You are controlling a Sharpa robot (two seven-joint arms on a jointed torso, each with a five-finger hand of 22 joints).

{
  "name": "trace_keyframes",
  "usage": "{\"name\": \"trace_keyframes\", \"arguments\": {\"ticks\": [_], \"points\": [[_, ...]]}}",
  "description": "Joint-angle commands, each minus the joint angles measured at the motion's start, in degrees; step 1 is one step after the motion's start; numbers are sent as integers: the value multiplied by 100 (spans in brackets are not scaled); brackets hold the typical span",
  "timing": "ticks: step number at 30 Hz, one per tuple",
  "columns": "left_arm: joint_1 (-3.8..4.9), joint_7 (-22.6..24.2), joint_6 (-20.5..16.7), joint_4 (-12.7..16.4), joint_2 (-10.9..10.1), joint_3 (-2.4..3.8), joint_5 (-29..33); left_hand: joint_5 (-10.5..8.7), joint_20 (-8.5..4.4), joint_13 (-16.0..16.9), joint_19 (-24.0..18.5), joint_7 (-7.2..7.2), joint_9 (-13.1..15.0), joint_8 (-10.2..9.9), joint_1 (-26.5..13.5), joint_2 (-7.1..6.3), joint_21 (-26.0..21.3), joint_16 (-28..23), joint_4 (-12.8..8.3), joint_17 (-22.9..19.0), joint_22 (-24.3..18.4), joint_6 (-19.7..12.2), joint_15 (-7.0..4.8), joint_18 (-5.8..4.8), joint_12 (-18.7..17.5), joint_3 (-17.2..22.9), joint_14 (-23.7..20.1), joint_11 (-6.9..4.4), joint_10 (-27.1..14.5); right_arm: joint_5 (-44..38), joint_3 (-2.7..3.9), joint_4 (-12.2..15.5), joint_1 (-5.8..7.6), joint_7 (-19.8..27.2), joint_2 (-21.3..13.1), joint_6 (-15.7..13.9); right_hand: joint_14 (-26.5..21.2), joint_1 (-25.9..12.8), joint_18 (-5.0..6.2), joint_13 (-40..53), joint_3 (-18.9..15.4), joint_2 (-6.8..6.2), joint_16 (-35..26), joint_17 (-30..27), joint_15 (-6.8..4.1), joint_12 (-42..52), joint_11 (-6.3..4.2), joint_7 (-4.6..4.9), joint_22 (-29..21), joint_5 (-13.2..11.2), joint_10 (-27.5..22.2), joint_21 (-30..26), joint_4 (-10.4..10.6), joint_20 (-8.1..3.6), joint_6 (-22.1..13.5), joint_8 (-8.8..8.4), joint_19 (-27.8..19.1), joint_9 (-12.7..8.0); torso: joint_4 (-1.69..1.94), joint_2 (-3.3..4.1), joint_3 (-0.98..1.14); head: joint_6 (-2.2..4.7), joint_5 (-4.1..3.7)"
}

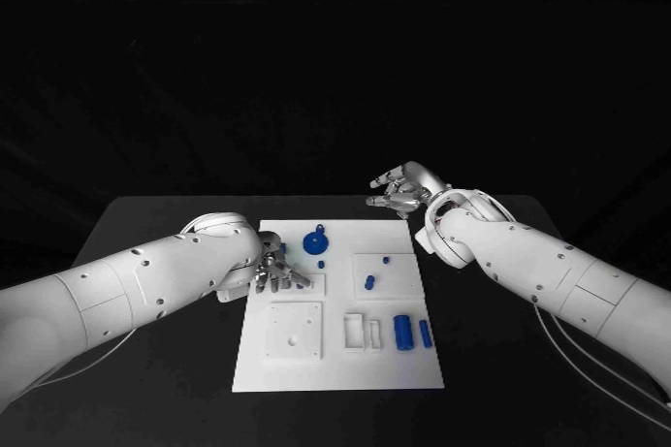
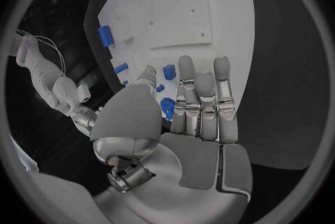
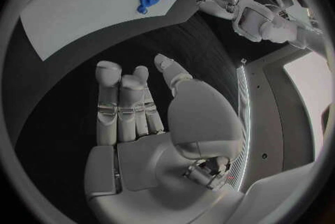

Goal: Assemble the parts on the task board

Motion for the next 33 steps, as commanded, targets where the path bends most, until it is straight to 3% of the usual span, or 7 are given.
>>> {"name": "trace_keyframes", "arguments": {"ticks": [1,7,17,19,21,24,33], "points": [[42,-67,-61,104,-74,14,183,-121,7,-10,54,17,15,20,-9,-117,-24,-3,156,6,111,-8,16,-87,31,-9,14,30,11,43,2,-5,-6,20,-8,17,2,32,45,-6,-22,-29,-25,-5,-9,-10,-24,8,259,22,-25,-18,-2,-11,-48,-21,279,2,3,-4,2,11,21],[169,-91,-58,256,-227,29,412,-217,1,-17,58,20,17,8,-39,-169,-29,-11,441,10,111,-24,13,-91,18,-28,21,29,22,86,2,-34,-7,40,-27,-50,2,7,47,-7,-34,-18,-34,-13,-9,-8,-27,5,255,59,-21,-24,21,-12,0,-17,281,5,-2,5,1,51,45],[292,131,-434,283,-410,191,585,-142,17,-27,89,61,-119,0,-66,268,-78,-52,12,-18,107,-146,26,-70,11,-51,52,47,20,166,2,-45,-14,28,-64,-90,5,2,46,-8,-33,-13,-34,-15,-11,-7,-27,5,253,58,-22,-27,35,-12,-5,-18,281,4,-9,13,2,111,80],[326,168,-486,191,-404,210,581,176,19,-37,86,66,-133,-2,8,458,-98,-69,-215,-30,103,-154,30,-71,-2,-148,47,50,8,181,2,-34,-15,19,-69,-90,5,8,46,-8,-26,-10,-38,-18,-10,-6,-28,6,253,56,-21,-24,32,-13,-3,-18,281,4,-13,17,11,122,81],[349,192,-488,86,-382,219,578,271,33,-63,76,89,-173,-18,90,667,-148,-124,-451,-70,96,-226,46,-68,-37,-323,36,68,-24,187,2,-25,-16,13,-73,-90,5,8,46,-8,-26,-10,-38,-18,-10,-6,-28,6,253,56,-21,-24,32,-13,-3,-18,281,4,-14,21,11,129,81],[380,248,-436,-138,-317,228,577,270,47,-73,82,123,-256,-11,131,759,-193,-133,-565,-92,104,-335,58,-63,-35,-456,31,86,-38,191,2,-13,-17,3,-79,-94,7,8,46,-8,-17,-10,-33,-15,-11,-6,-28,5,253,55,-20,-21,31,-13,-4,-18,282,4,-16,24,9,140,88],[406,539,-127,-997,62,232,339,288,74,-81,38,156,-333,-24,126,750,-262,-156,-621,-117,102,-423,87,-67,-36,-523,-49,117,-127,195,2,-12,-17,-2,-62,-127,8,-15,47,-8,3,-6,-39,-22,-10,-4,-27,9,249,45,-23,-28,59,-12,-56,-22,281,1,-47,40,9,183,61]]}}
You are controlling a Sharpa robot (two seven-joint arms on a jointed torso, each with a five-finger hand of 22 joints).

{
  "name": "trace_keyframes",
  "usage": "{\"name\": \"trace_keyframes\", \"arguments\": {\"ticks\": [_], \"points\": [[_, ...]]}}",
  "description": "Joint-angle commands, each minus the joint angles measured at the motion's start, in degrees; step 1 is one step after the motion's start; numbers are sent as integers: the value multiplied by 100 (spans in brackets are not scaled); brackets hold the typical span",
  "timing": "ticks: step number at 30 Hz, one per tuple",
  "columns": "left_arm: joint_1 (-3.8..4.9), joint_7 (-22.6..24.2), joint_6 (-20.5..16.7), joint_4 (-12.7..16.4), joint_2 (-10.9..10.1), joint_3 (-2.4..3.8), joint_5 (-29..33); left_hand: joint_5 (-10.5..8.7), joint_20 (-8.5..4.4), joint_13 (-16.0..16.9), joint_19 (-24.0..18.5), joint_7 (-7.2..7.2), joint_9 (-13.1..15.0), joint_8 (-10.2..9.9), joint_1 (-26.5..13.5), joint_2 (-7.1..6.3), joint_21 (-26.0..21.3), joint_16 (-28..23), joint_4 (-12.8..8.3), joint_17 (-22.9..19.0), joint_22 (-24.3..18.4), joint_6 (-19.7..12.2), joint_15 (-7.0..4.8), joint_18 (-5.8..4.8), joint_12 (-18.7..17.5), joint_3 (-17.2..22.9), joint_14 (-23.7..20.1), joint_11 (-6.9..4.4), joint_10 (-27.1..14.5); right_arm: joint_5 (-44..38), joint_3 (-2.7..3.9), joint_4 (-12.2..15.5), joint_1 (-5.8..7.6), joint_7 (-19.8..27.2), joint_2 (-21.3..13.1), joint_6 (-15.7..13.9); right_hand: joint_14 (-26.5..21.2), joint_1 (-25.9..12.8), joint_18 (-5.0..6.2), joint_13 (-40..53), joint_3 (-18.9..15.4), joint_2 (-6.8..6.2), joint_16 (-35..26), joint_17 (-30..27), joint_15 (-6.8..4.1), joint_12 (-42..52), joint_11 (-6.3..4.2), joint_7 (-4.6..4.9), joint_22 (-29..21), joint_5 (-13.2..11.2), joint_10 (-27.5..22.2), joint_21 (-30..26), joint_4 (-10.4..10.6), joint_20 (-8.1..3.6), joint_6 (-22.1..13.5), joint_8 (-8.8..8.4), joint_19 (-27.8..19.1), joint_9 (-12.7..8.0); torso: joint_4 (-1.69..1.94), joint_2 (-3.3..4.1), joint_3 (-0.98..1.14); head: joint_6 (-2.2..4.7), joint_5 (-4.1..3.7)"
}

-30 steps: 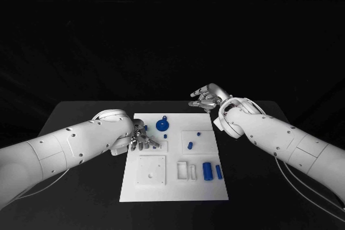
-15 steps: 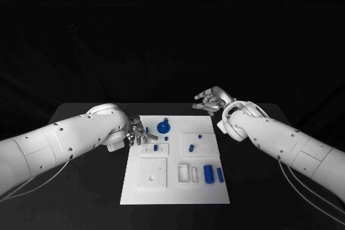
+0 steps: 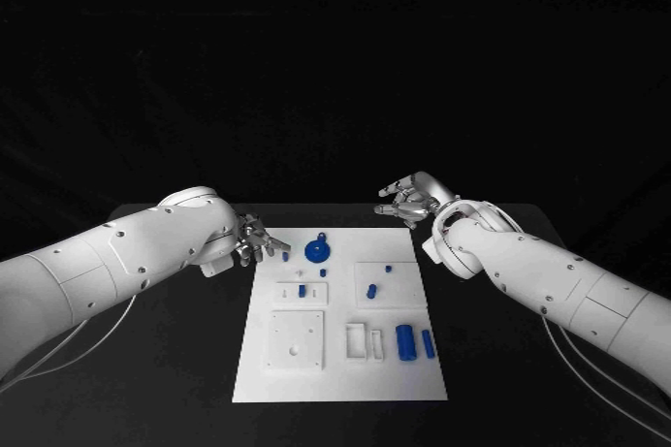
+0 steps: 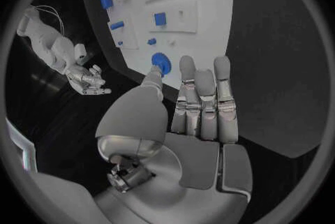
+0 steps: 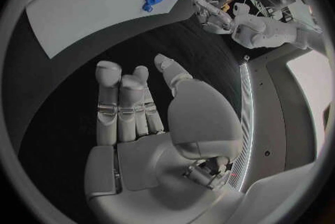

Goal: Assemble the parts on the task board

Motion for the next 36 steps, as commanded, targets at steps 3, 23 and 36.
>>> {"name": "trace_keyframes", "arguments": {"ticks": [3,23,36], "points": [[20,406,218,-479,244,4,-112,114,93,-46,-32,82,-222,61,-30,-3,-123,-106,9,-91,98,-345,80,-38,-65,-6,-75,73,-147,24,3,14,-3,5,20,-31,8,-15,48,-9,9,-6,-39,-9,-10,-4,-27,-2,250,6,-23,-28,33,-12,-45,-22,281,1,-24,20,-2,13,-2],[-206,647,280,-1392,683,-54,59,1234,41,97,-48,-126,1374,2581,21,39,-130,148,-57,-73,120,-1324,24,-109,360,-149,-187,-26,-356,-9,4,142,26,-55,21,71,5,28,45,-19,106,-32,-33,-5,-10,-12,-31,-2,258,63,-22,0,-14,-12,-2,-20,279,3,-88,109,10,21,-30],[-232,742,262,-1525,734,-91,181,1104,43,77,-64,-126,1677,2533,-85,-146,-100,163,193,-83,117,-1324,26,-108,397,12,-198,-19,-370,-28,5,169,38,-62,35,61,5,-6,47,-22,140,-48,-33,-6,-10,-13,-30,-2,259,85,-17,-11,-34,-12,3,-19,280,3,-100,132,2,28,-39]]}}
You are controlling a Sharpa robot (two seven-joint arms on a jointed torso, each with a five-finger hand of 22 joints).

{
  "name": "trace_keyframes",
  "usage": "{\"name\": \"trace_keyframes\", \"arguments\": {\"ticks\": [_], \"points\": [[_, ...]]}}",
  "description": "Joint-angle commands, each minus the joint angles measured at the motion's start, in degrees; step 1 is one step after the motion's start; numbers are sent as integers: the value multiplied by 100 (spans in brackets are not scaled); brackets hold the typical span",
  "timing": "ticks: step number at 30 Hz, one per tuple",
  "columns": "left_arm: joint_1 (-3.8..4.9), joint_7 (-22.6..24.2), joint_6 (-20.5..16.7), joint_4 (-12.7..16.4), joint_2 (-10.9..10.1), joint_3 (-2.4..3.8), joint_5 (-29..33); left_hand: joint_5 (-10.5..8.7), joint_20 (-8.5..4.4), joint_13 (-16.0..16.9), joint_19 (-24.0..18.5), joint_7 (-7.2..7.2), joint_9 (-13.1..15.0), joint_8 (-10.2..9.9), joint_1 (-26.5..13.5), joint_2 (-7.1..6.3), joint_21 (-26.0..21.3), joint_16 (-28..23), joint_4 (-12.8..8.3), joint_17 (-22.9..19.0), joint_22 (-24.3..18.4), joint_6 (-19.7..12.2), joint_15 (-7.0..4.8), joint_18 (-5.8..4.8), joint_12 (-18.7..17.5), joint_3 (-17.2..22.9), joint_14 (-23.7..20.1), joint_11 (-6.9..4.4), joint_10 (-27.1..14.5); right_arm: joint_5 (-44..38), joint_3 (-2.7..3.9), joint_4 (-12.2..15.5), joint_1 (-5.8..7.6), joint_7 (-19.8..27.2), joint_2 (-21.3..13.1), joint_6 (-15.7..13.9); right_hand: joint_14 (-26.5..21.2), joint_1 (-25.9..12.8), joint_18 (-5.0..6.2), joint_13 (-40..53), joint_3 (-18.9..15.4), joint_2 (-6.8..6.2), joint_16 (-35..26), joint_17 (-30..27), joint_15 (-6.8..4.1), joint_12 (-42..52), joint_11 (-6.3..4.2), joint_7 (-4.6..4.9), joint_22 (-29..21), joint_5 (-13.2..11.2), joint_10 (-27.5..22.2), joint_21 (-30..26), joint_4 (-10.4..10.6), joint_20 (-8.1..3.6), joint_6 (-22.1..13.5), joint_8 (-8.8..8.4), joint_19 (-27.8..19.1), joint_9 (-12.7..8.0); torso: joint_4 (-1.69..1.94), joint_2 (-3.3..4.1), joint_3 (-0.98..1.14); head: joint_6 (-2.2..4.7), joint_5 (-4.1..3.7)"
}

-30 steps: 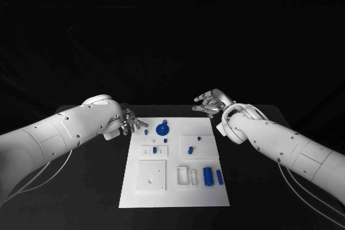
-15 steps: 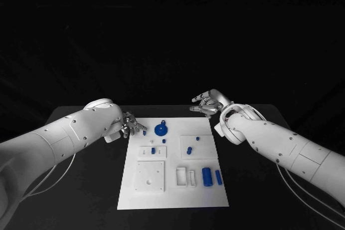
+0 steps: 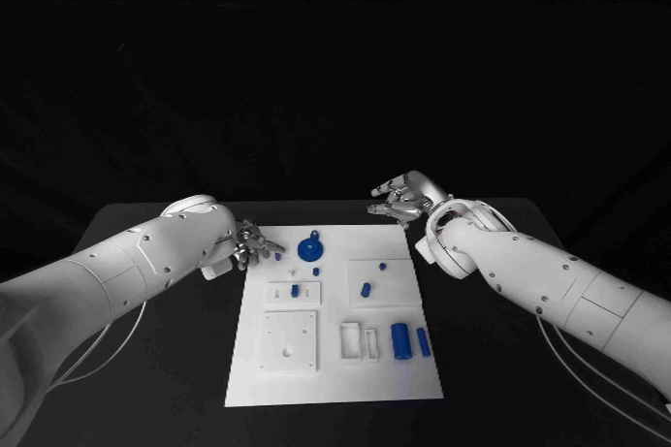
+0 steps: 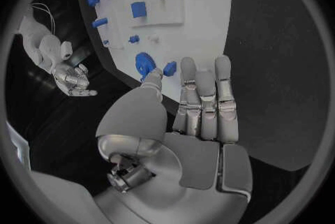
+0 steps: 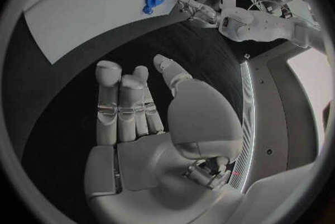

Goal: Assemble the parts on the task board

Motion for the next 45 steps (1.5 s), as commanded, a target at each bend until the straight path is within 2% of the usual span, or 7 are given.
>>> {"name": "trace_keyframes", "arguments": {"ticks": [1,15,22,28,32,42,45], "points": [[-2,136,26,-3,23,0,119,-38,-6,-7,-13,11,7,-30,3,-39,32,27,26,-4,115,-8,0,-108,18,11,-46,4,-25,-36,3,11,3,4,10,57,5,-7,47,-7,30,-48,-1,4,-11,-13,-31,0,259,-4,-16,14,0,-12,41,-19,280,3,6,0,-6,-5,-6],[-2,172,27,11,20,8,227,16,-4,-20,-12,9,26,-88,24,23,31,21,-20,-17,114,28,0,-105,13,-10,-48,3,-26,-42,3,1,5,-15,11,66,5,-7,47,-7,30,-48,-1,4,-11,-13,-31,0,259,-4,-16,14,0,-12,41,-19,280,3,4,8,3,-2,-12],[-1,178,103,2,46,8,251,33,-6,-24,-15,6,34,-140,77,144,30,25,-135,-21,113,44,-2,-106,11,-43,-50,0,-29,-43,3,-6,5,-20,26,77,5,-7,47,-7,30,-48,-1,4,-11,-13,-31,0,259,-4,-16,14,0,-12,41,-19,280,3,5,6,7,-1,-19],[-1,186,153,-53,72,8,257,49,-12,-26,-26,-6,36,-172,241,283,28,28,-365,-21,114,59,-4,-117,10,-90,-65,-7,-40,-44,3,-8,6,-25,31,84,7,-8,46,-6,24,-35,2,5,-11,-9,-32,0,262,-11,-16,20,-4,-12,48,-18,281,4,3,8,0,0,-20],[-1,192,183,-98,89,8,258,61,-11,-28,-30,-7,32,-183,285,336,27,26,-406,-22,115,61,-5,-119,5,-76,-69,-7,-46,-46,3,-6,6,-27,36,86,7,-8,46,-6,24,-35,2,5,-11,-9,-32,0,262,-11,-16,20,-4,-12,48,-18,281,4,3,4,6,-2,-26],[-3,203,243,-153,133,7,270,68,-9,-37,-39,-10,-4,-236,397,477,22,21,-504,-26,115,61,-4,-119,-10,-33,-80,-8,-59,-52,3,-2,9,-28,48,87,7,-8,46,-6,24,-35,2,5,-11,-9,-32,0,262,-11,-16,20,-4,-12,48,-18,281,4,-2,14,-2,-6,-47],[-3,200,230,-173,138,7,277,73,-9,-38,-40,-10,-13,-247,390,529,22,21,-496,-27,115,63,-4,-119,-11,-23,-81,-7,-57,-53,3,-1,10,-29,48,87,7,-8,46,-6,24,-35,2,5,-11,-9,-32,0,262,-11,-16,20,-4,-12,48,-18,281,4,2,10,2,-8,-54]]}}
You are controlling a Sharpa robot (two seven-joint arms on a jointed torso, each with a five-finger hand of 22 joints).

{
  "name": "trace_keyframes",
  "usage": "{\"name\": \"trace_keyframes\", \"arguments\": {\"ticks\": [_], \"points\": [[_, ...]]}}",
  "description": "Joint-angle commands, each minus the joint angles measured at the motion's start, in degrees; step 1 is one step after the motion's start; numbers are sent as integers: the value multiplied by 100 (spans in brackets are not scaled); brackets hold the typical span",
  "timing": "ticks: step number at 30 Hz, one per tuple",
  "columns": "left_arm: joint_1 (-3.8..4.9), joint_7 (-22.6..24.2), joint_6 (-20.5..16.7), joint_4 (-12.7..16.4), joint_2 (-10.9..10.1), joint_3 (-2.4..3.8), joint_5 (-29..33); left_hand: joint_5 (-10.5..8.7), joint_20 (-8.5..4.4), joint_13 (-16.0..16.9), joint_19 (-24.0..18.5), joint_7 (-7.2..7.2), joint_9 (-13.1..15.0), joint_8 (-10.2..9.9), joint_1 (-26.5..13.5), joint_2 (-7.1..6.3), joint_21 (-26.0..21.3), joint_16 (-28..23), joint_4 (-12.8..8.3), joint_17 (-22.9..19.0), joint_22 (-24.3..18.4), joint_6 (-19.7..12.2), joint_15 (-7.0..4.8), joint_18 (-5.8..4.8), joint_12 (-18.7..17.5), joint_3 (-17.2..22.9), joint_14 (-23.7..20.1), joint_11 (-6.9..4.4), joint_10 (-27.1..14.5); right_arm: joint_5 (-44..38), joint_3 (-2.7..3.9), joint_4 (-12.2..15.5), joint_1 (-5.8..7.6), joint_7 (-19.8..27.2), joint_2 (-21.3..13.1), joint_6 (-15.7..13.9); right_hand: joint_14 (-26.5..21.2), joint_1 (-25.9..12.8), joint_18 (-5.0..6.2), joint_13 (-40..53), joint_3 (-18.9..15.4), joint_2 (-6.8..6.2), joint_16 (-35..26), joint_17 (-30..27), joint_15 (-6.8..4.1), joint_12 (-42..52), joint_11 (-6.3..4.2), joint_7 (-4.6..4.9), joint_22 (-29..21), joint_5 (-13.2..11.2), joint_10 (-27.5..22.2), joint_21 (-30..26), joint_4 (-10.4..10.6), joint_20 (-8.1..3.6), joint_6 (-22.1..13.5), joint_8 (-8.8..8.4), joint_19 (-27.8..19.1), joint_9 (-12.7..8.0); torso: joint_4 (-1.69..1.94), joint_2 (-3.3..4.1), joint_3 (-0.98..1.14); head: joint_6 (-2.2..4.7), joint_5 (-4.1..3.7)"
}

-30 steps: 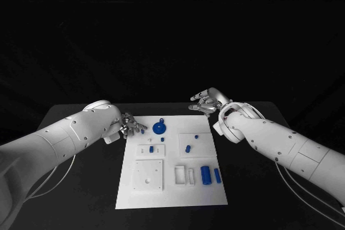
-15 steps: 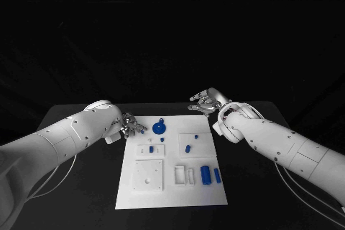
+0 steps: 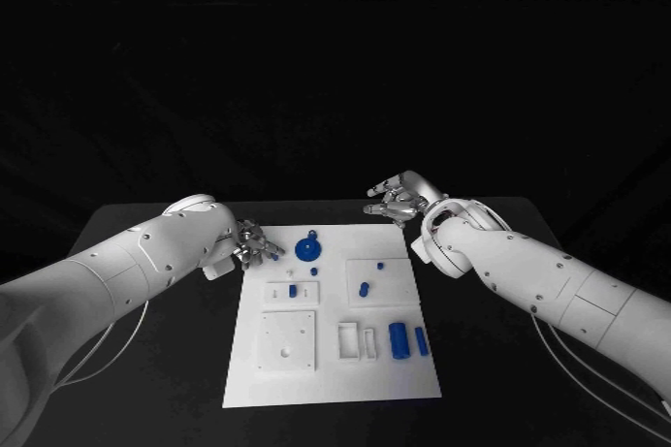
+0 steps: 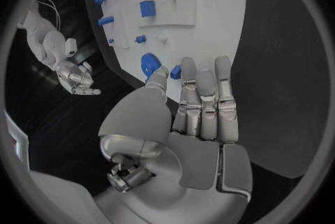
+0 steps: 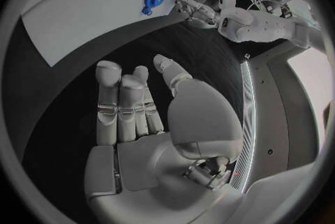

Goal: Assemble the parts on the task board

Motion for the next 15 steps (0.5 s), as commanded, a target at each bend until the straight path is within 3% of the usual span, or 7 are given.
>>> {"name": "trace_keyframes", "arguments": {"ticks": [1,15], "points": [[-1,72,79,-23,19,3,54,24,-10,-9,-40,7,-8,-36,-23,71,23,22,-4,-7,118,47,-3,-118,-13,-1,-41,14,-39,-46,3,10,3,11,4,70,8,-8,46,-7,24,-35,1,6,-11,-9,-32,1,257,-11,-16,19,-3,-12,46,-18,280,4,6,0,-1,-9,-12],[-1,60,151,-107,46,3,84,31,-5,-12,-43,15,-53,-87,-7,115,20,16,12,-15,117,38,1,-115,-19,4,-45,18,-45,-51,3,11,8,10,19,69,8,-8,46,-7,24,-35,1,6,-11,-9,-32,1,257,-11,-16,19,-3,-12,46,-18,280,4,1,-1,-1,-15,-26]]}}
